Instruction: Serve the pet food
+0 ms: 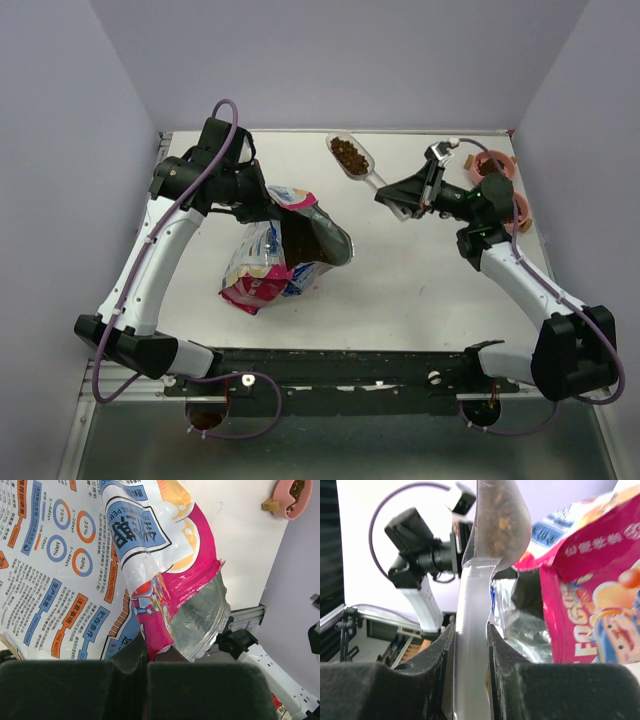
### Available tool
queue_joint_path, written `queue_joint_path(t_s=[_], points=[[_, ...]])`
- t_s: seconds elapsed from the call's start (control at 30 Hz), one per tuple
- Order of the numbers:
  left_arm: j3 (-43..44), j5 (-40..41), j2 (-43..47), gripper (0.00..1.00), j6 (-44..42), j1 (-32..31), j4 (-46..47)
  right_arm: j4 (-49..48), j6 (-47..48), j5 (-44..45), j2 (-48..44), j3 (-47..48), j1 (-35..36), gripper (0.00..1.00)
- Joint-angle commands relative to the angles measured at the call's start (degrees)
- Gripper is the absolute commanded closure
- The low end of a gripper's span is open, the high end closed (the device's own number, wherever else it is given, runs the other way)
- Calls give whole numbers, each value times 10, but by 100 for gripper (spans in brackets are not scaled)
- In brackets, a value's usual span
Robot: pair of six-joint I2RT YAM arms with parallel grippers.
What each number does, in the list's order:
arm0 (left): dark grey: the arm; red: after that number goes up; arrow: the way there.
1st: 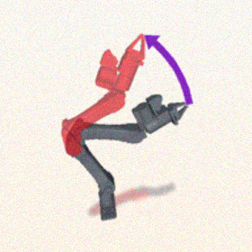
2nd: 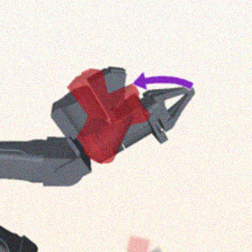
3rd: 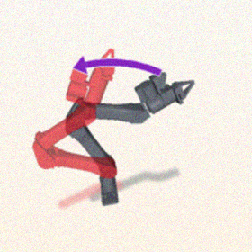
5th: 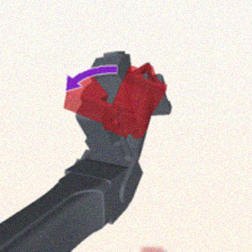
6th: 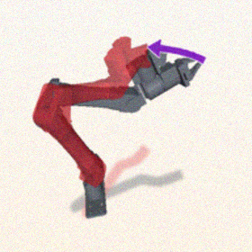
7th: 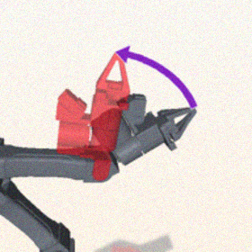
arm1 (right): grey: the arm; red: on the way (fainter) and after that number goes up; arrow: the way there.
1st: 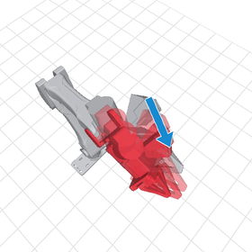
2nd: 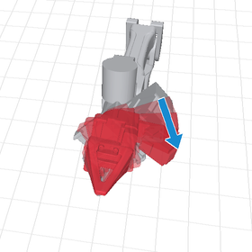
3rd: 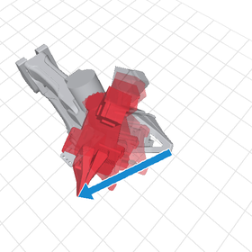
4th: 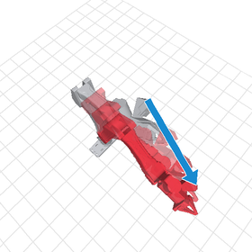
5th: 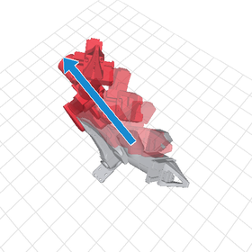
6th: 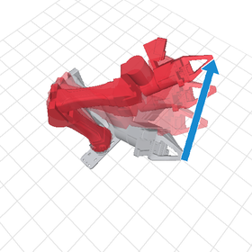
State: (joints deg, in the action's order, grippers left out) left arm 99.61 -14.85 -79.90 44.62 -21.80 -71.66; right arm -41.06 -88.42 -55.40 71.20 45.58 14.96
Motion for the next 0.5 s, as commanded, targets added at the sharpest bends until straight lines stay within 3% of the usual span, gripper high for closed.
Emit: queue_joint_path(t_s=[0.0, 0.47], points=[[10, -37, 38, 100, 9, 4, 59, -31, -14, -30, 29, 46, -57, 100], [-24, -50, 54, 100, 9, 4, 75, -107, -11, -68, 99, -14, -240, 100]])
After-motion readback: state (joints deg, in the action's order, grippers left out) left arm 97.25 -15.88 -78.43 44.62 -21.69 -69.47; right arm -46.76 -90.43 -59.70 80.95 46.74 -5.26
